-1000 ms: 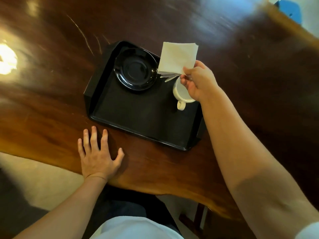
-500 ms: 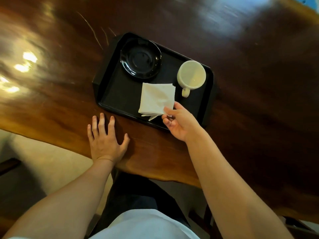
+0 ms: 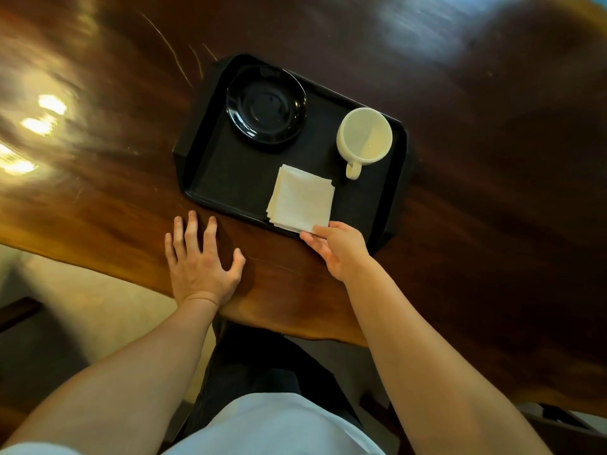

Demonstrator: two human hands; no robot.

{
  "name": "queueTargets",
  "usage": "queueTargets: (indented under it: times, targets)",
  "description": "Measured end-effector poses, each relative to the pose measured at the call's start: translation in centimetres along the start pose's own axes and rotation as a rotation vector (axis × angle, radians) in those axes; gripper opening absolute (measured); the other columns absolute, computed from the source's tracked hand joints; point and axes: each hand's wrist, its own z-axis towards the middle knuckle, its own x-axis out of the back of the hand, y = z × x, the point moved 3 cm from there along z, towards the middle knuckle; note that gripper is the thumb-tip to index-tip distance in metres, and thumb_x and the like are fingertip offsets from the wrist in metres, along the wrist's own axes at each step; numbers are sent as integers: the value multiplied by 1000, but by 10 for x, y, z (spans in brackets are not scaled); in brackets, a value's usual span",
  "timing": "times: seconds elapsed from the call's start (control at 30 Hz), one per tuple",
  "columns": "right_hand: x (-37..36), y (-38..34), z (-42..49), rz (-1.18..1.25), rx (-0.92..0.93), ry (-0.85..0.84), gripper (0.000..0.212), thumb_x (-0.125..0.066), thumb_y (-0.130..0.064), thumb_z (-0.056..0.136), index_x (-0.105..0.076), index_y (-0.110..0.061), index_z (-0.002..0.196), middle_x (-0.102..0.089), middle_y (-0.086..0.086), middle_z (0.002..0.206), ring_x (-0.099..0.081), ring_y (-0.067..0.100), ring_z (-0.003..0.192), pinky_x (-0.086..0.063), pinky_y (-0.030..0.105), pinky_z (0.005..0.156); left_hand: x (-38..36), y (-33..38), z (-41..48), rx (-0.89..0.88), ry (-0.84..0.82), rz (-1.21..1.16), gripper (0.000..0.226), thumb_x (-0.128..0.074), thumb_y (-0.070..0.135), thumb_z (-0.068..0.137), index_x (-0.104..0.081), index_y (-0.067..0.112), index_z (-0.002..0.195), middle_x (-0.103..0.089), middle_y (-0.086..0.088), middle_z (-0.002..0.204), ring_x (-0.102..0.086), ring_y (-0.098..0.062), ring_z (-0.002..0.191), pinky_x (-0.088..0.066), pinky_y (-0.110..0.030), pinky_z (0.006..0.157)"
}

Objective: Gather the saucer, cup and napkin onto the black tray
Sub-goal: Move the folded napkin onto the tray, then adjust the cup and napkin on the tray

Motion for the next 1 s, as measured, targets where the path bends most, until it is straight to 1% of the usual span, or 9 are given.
queueTargets:
  times: [0.07, 0.13, 0.23, 0.33, 0.53, 0.63, 0.77, 0.9, 1.0]
  targets:
    - [1, 3, 2, -123, 29, 70, 18, -72, -5, 90, -58, -13, 97, -65, 8, 100, -75, 26, 93, -62, 40, 87, -1, 0, 0, 1, 0, 3, 76, -45, 62, 88, -38, 22, 152, -26, -14, 166, -16, -36, 155, -5, -50, 126]
    - [4, 3, 7, -221, 82, 133, 26, -80, -9, 84, -56, -20, 80, -69, 10, 104, -75, 26, 95, -63, 40, 85, -1, 0, 0, 0, 1, 5, 76, -45, 62, 88, -38, 22, 152, -26, -14, 165, -17, -36, 155, -5, -50, 126]
    - [6, 1, 10, -139, 86, 126, 14, -76, -9, 88, -64, -11, 92, -75, 11, 90, -79, 22, 80, -65, 34, 76, -1, -1, 0, -2, 6, 10, 76, -45, 62, 87, -38, 21, 152, -27, -15, 165, -17, -37, 155, -6, -51, 126]
    - [5, 3, 12, -172, 92, 143, 15, -75, -14, 90, -67, -5, 99, -77, 11, 85, -78, 18, 67, -65, 35, 75, -2, -1, 0, -5, 3, 10, 77, -46, 61, 87, -37, 22, 152, -26, -15, 165, -17, -37, 155, -6, -51, 126]
    - [-2, 0, 15, -200, 46, 126, 15, -73, -19, 92, -66, -6, 87, -74, 7, 74, -78, 17, 69, -64, 28, 64, -3, -2, 1, -8, -3, 17, 77, -46, 61, 87, -35, 22, 152, -25, -15, 166, -16, -37, 155, -6, -51, 126]
    - [-4, -2, 15, -195, 73, 37, 26, -68, -17, 96, -62, 8, 103, -71, 14, 76, -76, 21, 74, -62, 27, 58, -4, -2, 1, -12, -1, 17, 77, -47, 60, 87, -35, 22, 153, -25, -15, 166, -16, -37, 155, -6, -52, 126]
    - [-6, -7, 15, -263, 59, 17, 32, -67, -16, 95, -61, 11, 112, -71, 16, 77, -76, 21, 62, -62, 28, 59, -5, -2, 2, -11, -4, 20, 78, -48, 60, 87, -35, 21, 153, -25, -16, 165, -16, -38, 155, -6, -52, 126]
    - [-11, -16, 9, -268, -15, -30, 35, -60, -11, 100, -55, 11, 126, -70, 23, 104, -76, 25, 79, -60, 25, 58, -5, -2, 3, -11, -3, 21, 78, -47, 59, 87, -35, 20, 153, -25, -17, 165, -15, -38, 155, -7, -53, 126]
    - [-14, -24, -3, -296, -142, -98, 14, -47, -6, 105, -56, 0, 114, -62, 16, 134, -66, 31, 118, -60, 29, 73, -6, -3, 3, -12, -4, 30, 78, -47, 59, 87, -35, 20, 152, -25, -17, 165, -15, -39, 155, -8, -54, 126]
